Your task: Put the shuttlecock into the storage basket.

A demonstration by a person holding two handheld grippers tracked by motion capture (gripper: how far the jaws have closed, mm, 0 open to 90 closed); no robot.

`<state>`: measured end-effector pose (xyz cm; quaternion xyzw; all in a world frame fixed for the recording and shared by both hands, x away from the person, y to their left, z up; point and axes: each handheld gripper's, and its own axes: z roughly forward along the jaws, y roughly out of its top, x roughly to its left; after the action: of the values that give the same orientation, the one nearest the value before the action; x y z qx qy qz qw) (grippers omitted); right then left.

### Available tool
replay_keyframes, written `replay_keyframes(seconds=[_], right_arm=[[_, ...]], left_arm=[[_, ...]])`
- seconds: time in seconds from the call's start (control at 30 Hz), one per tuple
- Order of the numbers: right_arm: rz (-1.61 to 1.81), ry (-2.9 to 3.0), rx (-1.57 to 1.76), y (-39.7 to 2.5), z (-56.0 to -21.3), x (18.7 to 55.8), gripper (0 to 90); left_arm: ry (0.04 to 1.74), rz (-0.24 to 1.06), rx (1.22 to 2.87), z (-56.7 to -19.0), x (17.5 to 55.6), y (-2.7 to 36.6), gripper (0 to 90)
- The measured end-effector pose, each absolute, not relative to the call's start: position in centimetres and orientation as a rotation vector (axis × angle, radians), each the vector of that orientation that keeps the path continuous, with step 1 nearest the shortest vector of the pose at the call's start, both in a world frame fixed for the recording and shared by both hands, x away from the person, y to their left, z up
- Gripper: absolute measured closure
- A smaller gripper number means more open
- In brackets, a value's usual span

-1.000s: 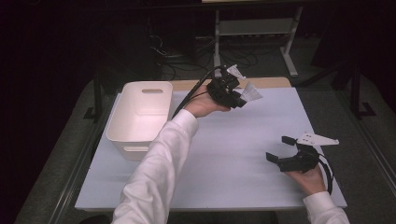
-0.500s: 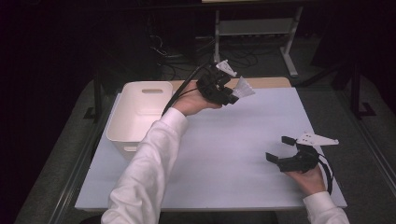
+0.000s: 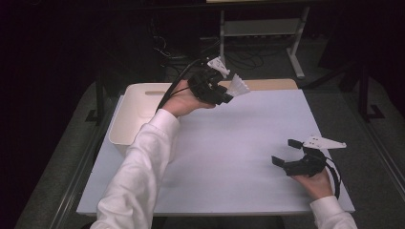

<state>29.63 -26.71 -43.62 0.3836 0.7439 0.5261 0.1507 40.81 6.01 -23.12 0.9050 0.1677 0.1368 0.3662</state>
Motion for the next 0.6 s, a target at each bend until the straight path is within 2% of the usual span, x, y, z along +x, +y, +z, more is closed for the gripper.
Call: replay_keyframes(seconds=[0.6], right_arm=[[1.503, 2.141, 1.102, -26.6, -43.7, 29.6, 0.0]], left_arm=[[0.461, 0.404, 2.319, -21.2, 39.7, 9.5, 64.9]])
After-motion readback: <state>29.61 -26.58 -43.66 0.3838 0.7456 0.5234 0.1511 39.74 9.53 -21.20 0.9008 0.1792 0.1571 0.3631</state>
